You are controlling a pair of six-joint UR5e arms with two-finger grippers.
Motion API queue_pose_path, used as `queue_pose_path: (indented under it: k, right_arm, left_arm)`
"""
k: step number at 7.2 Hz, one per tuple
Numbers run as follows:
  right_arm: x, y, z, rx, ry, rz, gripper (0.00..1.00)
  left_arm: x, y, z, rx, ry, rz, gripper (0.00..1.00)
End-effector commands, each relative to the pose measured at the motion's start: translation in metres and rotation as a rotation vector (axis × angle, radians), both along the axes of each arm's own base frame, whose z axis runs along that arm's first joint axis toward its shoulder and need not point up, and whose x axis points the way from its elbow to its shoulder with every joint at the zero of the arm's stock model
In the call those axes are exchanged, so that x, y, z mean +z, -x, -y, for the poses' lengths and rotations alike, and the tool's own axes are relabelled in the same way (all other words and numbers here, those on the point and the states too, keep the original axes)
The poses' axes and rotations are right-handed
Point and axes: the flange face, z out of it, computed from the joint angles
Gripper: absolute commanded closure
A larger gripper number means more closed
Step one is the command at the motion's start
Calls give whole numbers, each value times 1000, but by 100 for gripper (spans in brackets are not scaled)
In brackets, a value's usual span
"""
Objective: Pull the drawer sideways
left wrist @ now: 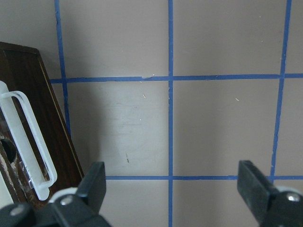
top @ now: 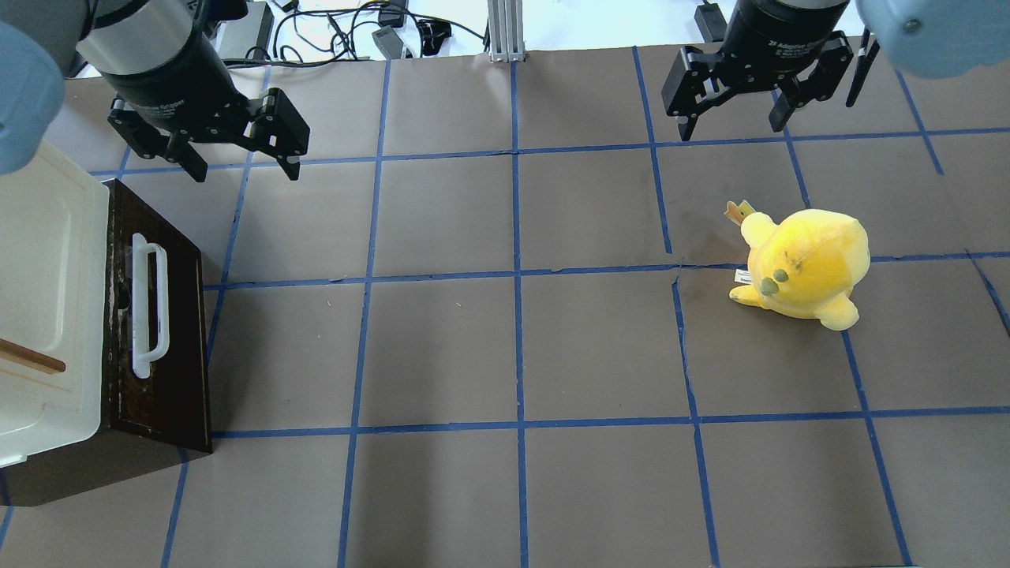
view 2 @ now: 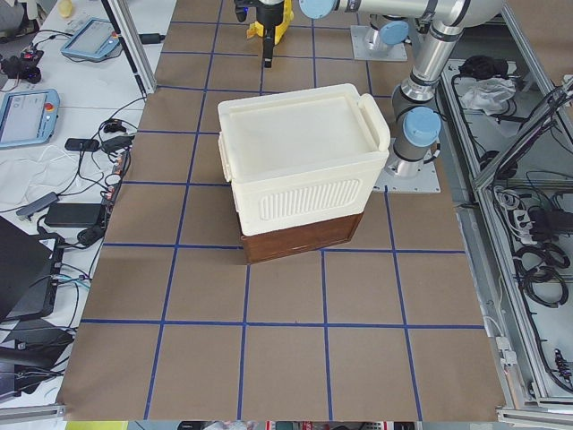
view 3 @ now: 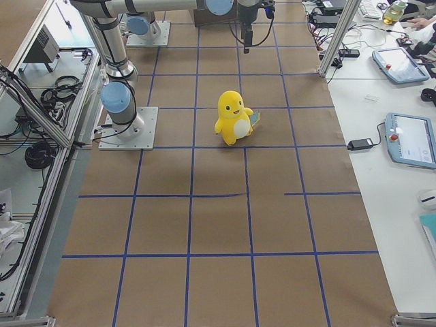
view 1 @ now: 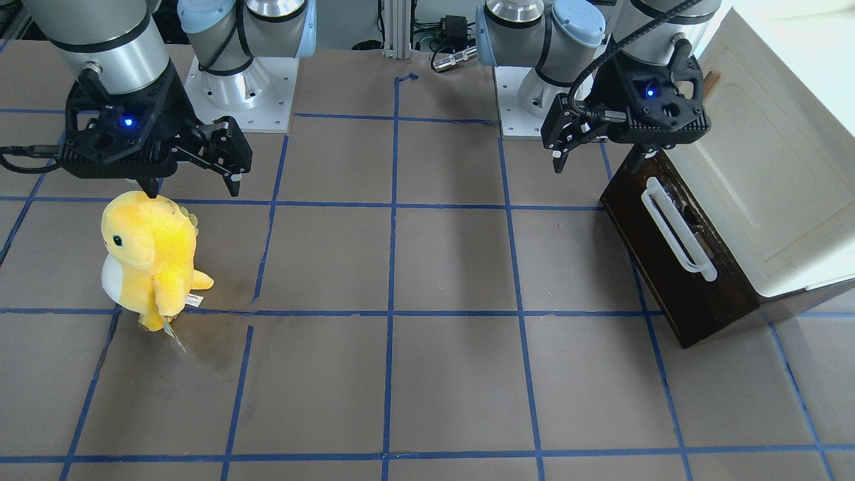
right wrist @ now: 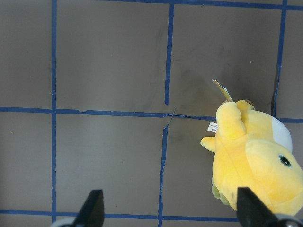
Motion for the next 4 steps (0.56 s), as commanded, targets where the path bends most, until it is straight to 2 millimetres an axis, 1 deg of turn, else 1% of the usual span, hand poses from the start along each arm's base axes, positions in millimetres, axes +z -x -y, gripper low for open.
queue_pose_path:
  k: [1, 4]
  right_arm:
    - [0, 0, 0, 0, 0, 0, 0]
    - [0, 0, 0, 0, 0, 0, 0]
  left_arm:
    - [0, 1, 0, 2, 2, -5, 0]
    - [2, 4, -3, -4, 2, -9, 0]
